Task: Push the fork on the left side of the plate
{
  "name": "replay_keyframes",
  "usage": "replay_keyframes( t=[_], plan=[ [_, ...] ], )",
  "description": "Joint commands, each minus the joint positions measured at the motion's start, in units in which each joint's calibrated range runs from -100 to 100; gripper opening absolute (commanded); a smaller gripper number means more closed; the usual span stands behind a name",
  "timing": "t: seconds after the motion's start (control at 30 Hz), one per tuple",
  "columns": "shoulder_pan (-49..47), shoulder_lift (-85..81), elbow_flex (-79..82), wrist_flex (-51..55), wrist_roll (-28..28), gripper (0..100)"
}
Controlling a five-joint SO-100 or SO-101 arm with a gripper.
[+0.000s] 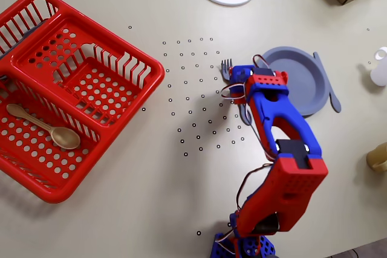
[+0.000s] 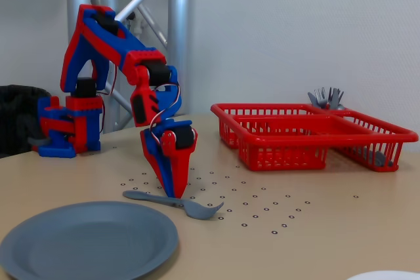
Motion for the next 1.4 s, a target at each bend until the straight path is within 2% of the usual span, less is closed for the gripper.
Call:
replay_keyframes(
  t=[0.0,0.37,0.8,1.37],
  plan=[
    [1.7,-1.7,-4.0,0.6,0.4,0],
    [5.0,-0.2,-6.3,0.6,1.0,0],
    [-2.4,-0.6,-7.1,0.3,-2.2,0],
    [-2.0,5.1,-15.9,0.5,-1.4,0]
  ],
)
